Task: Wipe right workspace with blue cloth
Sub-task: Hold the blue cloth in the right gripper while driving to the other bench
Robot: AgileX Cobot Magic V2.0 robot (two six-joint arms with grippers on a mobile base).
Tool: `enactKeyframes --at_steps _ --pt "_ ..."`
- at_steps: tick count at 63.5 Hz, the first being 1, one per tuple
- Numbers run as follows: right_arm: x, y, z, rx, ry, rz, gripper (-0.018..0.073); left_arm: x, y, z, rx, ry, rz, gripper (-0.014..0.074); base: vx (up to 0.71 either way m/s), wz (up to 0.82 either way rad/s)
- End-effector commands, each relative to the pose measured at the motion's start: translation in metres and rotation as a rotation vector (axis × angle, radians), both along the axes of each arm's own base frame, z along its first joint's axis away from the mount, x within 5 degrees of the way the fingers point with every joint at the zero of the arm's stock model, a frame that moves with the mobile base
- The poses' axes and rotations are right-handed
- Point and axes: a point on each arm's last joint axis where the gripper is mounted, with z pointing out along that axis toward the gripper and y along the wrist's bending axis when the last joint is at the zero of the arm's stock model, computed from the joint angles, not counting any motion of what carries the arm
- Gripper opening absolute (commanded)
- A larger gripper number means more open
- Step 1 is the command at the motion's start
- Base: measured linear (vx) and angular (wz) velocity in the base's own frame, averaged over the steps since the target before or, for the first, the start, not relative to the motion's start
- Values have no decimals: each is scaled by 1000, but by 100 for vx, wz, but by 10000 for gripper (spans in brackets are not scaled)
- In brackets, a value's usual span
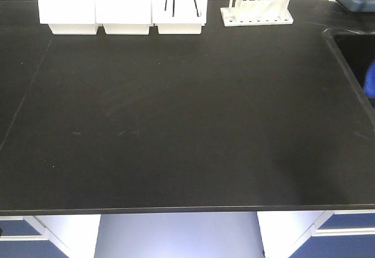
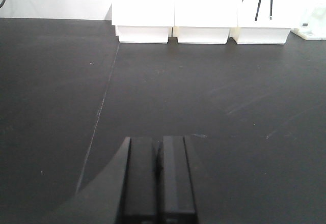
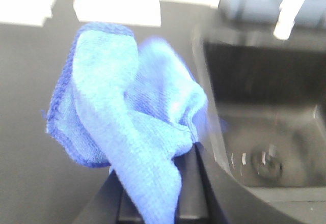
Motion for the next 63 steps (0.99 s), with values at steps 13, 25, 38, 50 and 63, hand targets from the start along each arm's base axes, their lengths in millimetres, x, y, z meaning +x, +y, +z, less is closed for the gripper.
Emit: enactKeyframes --at_steps 13,25,38,50,63 --pt "-45 6 -24 35 -316 3 -8 1 -1 -2 -9 -63 -14 -6 0 0" --pt "-40 4 -43 24 -415 -14 -6 1 -1 -2 -9 -63 -14 -6 0 0" --pt "-39 4 -48 30 -403 -15 -3 1 -1 -2 -9 -63 -14 -6 0 0" --pt "-39 4 -48 30 -402 -15 -3 1 -1 -2 -9 -63 -14 -6 0 0" --pt "-39 4 -48 30 -402 -15 -3 1 -1 -2 -9 -63 -14 -6 0 0"
